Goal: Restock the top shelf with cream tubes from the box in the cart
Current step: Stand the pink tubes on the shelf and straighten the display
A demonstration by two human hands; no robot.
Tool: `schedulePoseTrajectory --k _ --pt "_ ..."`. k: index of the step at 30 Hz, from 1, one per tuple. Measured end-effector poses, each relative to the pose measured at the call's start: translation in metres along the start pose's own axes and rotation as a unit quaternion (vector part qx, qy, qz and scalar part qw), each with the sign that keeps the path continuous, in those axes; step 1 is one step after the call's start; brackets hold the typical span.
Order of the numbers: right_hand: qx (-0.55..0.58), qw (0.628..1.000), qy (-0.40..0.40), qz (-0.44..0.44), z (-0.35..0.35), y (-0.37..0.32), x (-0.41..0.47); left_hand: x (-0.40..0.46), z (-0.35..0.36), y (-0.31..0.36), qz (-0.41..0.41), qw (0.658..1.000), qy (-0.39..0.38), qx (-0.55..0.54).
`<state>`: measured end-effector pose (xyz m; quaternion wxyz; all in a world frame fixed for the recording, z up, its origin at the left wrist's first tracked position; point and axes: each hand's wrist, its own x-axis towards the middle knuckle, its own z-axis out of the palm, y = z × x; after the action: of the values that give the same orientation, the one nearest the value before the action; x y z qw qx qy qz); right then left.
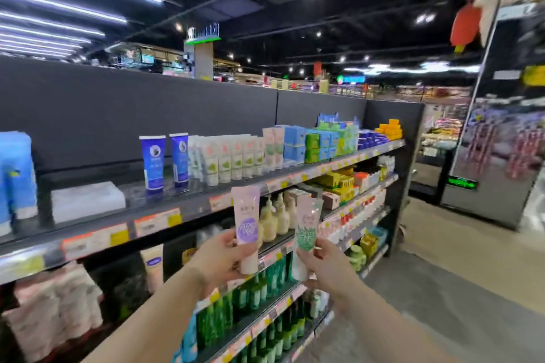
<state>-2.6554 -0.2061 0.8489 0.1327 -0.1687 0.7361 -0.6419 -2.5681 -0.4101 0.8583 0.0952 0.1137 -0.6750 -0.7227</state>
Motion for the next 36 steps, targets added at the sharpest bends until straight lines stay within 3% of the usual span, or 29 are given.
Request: schedulePoseTrajectory --k 12,20,28,36 --pt "0.035 0.999 -0.002 -0.014 -0.022 -0.028 0.214 0.186 0.007 0.057 0.051 0.996 0.063 0.04" --pt "-0.007 0.995 -0.064 -0.077 -0.05 -0.036 0.358 0.284 0.035 0.07 0.071 0.986 0.135 0.069" --pt "-0.053 0.981 -0.104 -0.153 -0.09 -0.059 0.468 0.338 0.063 0.065 0.072 0.966 0.234 0.081" --pt "-0.099 0.956 -0.149 -0.235 -0.07 -0.06 0.516 0.358 0.067 0.058 0.034 0.953 0.289 0.085"
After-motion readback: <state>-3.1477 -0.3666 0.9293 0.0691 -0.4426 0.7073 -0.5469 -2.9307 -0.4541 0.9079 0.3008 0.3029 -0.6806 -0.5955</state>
